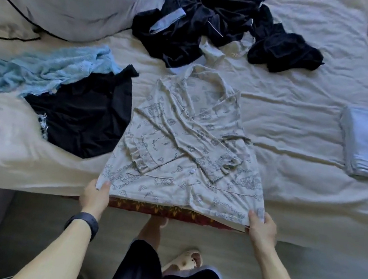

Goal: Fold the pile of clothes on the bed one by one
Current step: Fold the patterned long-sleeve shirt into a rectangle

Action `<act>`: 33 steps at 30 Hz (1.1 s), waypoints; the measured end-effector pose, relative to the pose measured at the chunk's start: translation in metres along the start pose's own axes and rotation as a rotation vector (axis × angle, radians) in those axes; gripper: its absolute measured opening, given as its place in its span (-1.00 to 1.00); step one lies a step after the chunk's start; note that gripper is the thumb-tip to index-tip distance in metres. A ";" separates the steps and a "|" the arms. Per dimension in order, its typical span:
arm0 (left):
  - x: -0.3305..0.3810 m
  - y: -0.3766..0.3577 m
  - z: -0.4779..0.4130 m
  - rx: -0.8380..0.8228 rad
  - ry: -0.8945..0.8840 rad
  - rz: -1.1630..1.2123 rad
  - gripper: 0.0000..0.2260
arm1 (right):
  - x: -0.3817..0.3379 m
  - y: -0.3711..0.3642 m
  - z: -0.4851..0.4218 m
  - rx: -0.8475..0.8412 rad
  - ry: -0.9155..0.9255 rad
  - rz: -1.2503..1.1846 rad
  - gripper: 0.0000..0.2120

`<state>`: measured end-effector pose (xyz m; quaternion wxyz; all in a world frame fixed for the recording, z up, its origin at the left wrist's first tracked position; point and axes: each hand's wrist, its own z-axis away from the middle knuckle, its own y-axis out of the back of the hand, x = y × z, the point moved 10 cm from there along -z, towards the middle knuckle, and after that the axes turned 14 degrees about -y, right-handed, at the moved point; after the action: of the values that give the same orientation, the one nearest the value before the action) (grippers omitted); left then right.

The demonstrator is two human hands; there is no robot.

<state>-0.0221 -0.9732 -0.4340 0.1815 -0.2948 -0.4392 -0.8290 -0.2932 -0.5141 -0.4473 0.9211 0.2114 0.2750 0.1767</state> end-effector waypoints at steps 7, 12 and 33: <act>-0.058 -0.025 -0.005 -0.036 0.100 -0.161 -0.75 | 0.080 -0.040 -0.028 -0.021 -0.110 0.296 -0.87; -0.036 -0.059 -0.010 -0.127 0.112 -0.360 -0.38 | 0.061 -0.044 -0.032 0.024 -0.042 0.656 -0.44; 0.346 -0.368 -0.222 -0.616 -0.664 -0.380 -0.51 | -0.367 -0.197 -0.186 0.150 0.180 0.557 -0.30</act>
<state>-0.5643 -0.9720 -0.5361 -0.2183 -0.4977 -0.2537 -0.8002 -0.6488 -0.7887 -0.5256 0.7910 0.3296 0.2992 0.4198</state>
